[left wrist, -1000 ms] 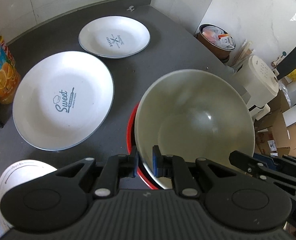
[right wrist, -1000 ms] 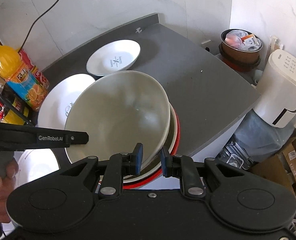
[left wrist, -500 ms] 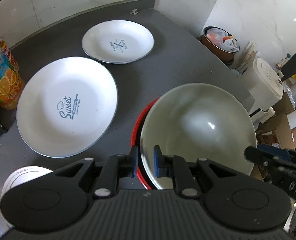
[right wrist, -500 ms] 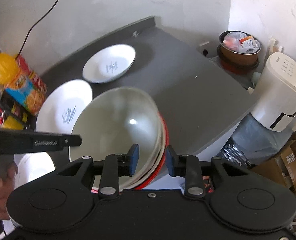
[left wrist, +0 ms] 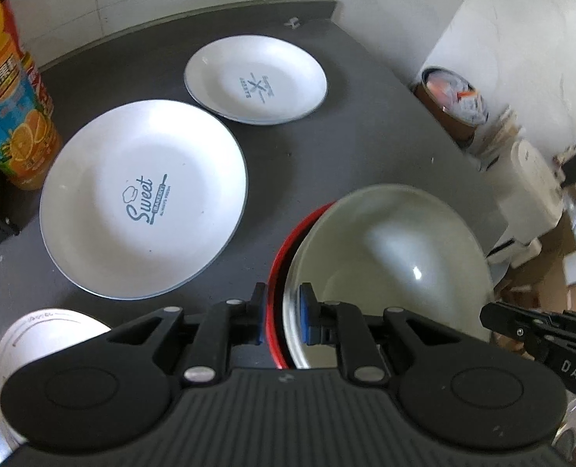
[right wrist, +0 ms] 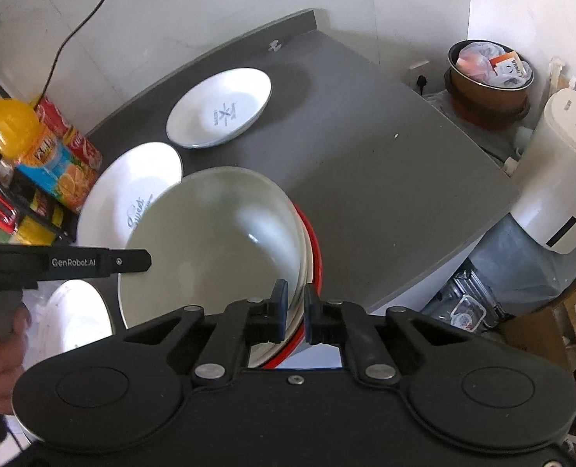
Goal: Organize plates and bowls
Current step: 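Move both grippers toward the white 'Sweet' plate by the juice bottle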
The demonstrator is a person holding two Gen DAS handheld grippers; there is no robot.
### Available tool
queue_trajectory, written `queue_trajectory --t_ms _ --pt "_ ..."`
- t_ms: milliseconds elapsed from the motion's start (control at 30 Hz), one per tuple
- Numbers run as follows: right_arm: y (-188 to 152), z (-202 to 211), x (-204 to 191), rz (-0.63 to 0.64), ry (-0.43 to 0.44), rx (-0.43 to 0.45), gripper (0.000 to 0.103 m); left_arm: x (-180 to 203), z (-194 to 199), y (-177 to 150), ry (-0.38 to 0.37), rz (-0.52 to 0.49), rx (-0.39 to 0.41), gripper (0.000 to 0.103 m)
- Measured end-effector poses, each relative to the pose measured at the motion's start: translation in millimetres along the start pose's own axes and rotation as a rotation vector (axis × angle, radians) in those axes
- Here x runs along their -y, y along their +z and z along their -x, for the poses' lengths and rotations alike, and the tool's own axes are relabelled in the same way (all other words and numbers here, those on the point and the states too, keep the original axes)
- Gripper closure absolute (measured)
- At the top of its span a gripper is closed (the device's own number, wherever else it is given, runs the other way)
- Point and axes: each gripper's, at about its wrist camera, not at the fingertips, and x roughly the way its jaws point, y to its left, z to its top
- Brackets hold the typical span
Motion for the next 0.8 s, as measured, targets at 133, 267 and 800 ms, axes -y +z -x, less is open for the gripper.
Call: queue_trajectory --t_ms 133,267,800 --pt "17.8 9.6 2.7 0.036 0.051 0.019 0.086 -2.1 9.5 6.6 -0.004 0.058 0.020 0.081" --pt "36.8 8.4 0.9 0.074 0.100 0.020 0.077 -5.6 20.6 10.8 0.029 0.117 0.054 0.063" --pt "103.0 -24.1 -52.4 0.241 0.244 -0.011 0.050 -77.5 51.9 8.9 0.209 0.422 0.162 0.042"
